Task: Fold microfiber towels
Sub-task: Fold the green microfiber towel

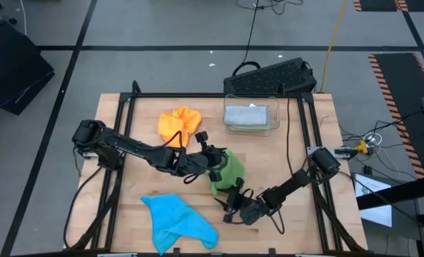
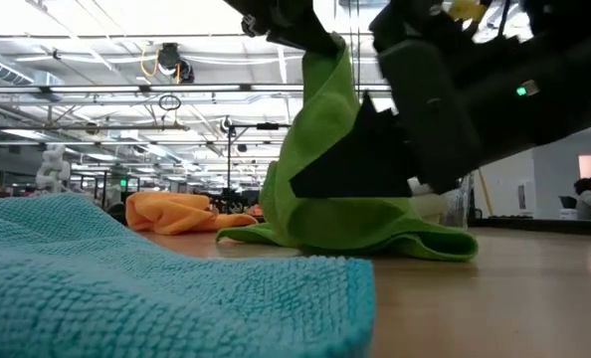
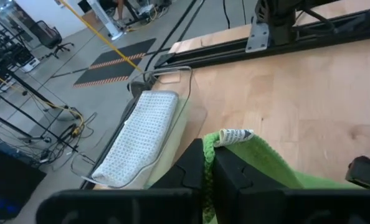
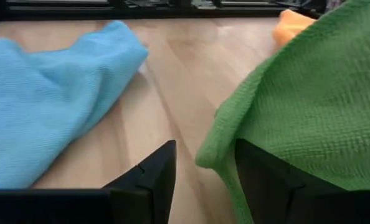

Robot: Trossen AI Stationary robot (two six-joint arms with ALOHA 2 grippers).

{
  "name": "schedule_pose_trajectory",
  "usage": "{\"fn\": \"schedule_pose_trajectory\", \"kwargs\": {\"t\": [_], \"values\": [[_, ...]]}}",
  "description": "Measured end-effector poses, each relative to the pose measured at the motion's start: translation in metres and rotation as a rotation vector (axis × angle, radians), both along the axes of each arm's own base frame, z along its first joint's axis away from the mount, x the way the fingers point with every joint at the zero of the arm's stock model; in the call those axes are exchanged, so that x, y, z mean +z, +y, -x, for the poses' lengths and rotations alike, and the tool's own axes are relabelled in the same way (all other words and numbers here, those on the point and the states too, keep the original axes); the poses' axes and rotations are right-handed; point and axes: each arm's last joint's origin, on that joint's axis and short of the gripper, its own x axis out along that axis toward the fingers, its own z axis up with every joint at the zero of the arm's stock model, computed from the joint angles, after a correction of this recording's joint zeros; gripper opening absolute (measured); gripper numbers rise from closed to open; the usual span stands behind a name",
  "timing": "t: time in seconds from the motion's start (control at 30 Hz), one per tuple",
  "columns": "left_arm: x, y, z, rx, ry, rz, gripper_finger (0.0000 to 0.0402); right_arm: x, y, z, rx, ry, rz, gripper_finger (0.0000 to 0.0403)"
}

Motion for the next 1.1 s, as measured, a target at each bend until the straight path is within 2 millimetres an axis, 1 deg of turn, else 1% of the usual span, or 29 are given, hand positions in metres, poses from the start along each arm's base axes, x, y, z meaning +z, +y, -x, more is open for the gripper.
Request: {"fn": "schedule_pose_trajectory", "kwargs": {"t": [0.1, 0.17, 0.27, 0.43, 0.57, 0.63, 0.67, 0.77, 0.9, 1.0, 1.1], "values": [[0.001, 0.0, 0.0, -0.004, -0.003, -0.003, 0.0005, -0.002, -0.005, -0.003, -0.013, 0.005, 0.002, 0.0157], [0.001, 0.0, 0.0, -0.004, -0.003, -0.003, 0.0008, -0.002, -0.008, -0.005, -0.022, 0.004, 0.0, 0.0154], [0.001, 0.0, 0.0, -0.008, -0.008, 0.004, 0.0016, -0.001, -0.011, -0.007, -0.026, 0.004, 0.009, 0.0136], [0.001, 0.0, -0.001, -0.006, -0.014, 0.012, 0.0005, -0.001, -0.018, -0.01, -0.044, 0.004, 0.009, 0.0085], [0.001, 0.0, -0.001, -0.002, -0.018, 0.02, 0.0013, -0.001, -0.02, -0.011, -0.05, 0.007, 0.011, 0.0036], [0.001, 0.0, 0.0, -0.002, -0.016, 0.022, 0.0016, -0.002, -0.019, -0.011, -0.017, 0.019, 0.011, 0.0012], [0.0, 0.0, 0.0, -0.002, -0.012, 0.021, 0.0016, -0.002, -0.017, -0.01, 0.009, 0.034, 0.013, 0.0007], [-0.001, 0.0, 0.0, -0.001, 0.001, 0.018, 0.0007, -0.001, -0.01, -0.003, 0.05, 0.088, 0.015, 0.0007], [-0.002, 0.0, 0.001, 0.003, 0.01, 0.022, 0.001, 0.004, -0.01, 0.01, -0.024, 0.166, 0.028, 0.0005], [-0.002, 0.0, 0.001, 0.005, 0.008, 0.025, 0.0016, 0.011, -0.009, 0.012, -0.038, 0.151, 0.036, 0.0008], [-0.002, 0.0, 0.001, 0.008, 0.004, 0.03, 0.0008, 0.014, -0.007, 0.009, -0.022, 0.114, 0.031, 0.0032]]}}
